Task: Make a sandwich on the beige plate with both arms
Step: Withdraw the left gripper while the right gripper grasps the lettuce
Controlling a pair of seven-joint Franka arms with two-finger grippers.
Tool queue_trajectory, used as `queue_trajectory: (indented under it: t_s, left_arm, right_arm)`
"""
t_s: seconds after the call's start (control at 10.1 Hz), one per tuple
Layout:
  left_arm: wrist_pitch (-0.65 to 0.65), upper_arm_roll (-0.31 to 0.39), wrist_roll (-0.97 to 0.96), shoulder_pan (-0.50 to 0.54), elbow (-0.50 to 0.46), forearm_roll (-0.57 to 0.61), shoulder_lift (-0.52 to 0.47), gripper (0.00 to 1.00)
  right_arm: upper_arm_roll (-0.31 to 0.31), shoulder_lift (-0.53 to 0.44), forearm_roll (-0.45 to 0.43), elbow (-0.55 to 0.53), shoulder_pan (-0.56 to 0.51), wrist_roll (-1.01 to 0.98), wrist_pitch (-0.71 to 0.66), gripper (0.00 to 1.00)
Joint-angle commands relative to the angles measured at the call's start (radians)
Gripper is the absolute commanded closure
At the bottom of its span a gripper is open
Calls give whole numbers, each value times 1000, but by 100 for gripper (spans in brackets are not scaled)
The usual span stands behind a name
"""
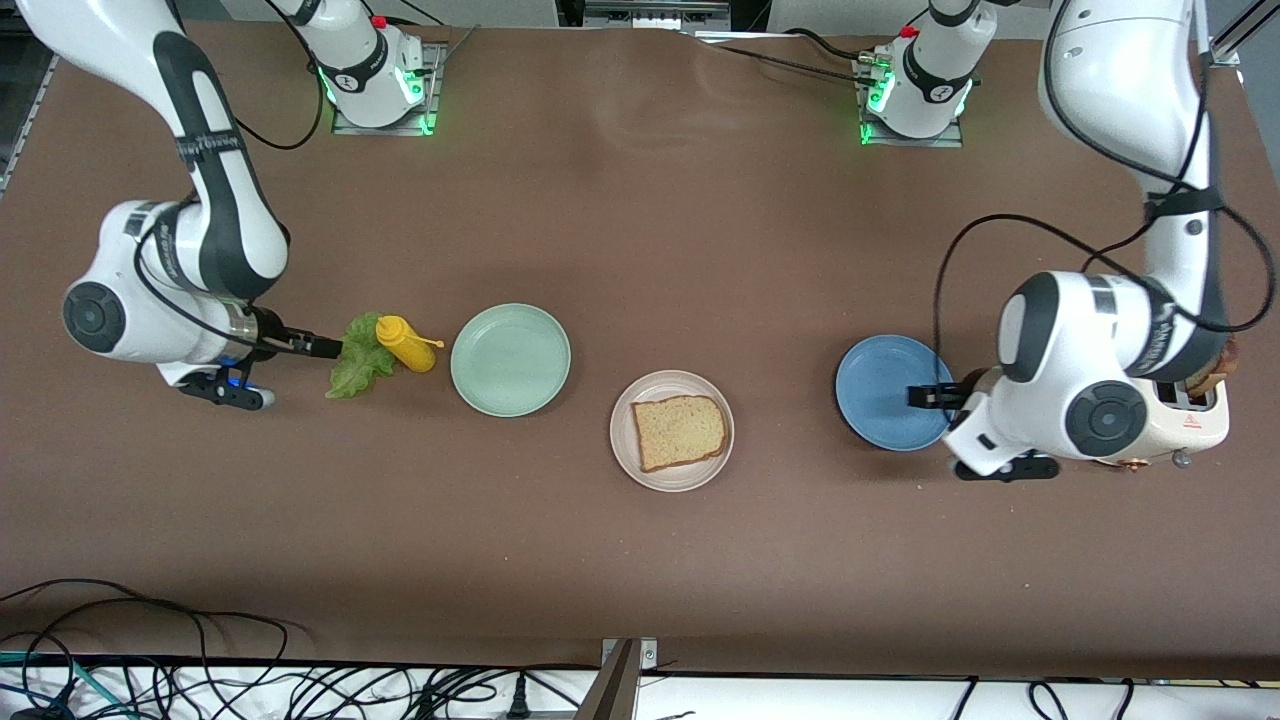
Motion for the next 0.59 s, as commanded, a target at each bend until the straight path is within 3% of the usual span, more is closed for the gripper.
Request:
queue_trajectory:
  t_s: [0.0, 0.2, 0.3, 0.5]
  left_arm:
    - [-40, 64, -17, 7, -5, 58, -62, 0]
    - [-40, 151, -11, 7, 1, 57, -68, 0]
    - [-37, 193, 1, 15, -1, 58, -62, 0]
    - [-34, 202, 6, 55, 16, 76, -62, 0]
  right_arm:
    - [2, 53, 49, 2, -3, 16, 37, 0]
    - [7, 99, 81, 3, -2, 16, 77, 0]
    - [7, 113, 92, 11, 2, 16, 77, 8]
    - [7, 144, 93, 29, 5, 18, 79, 39]
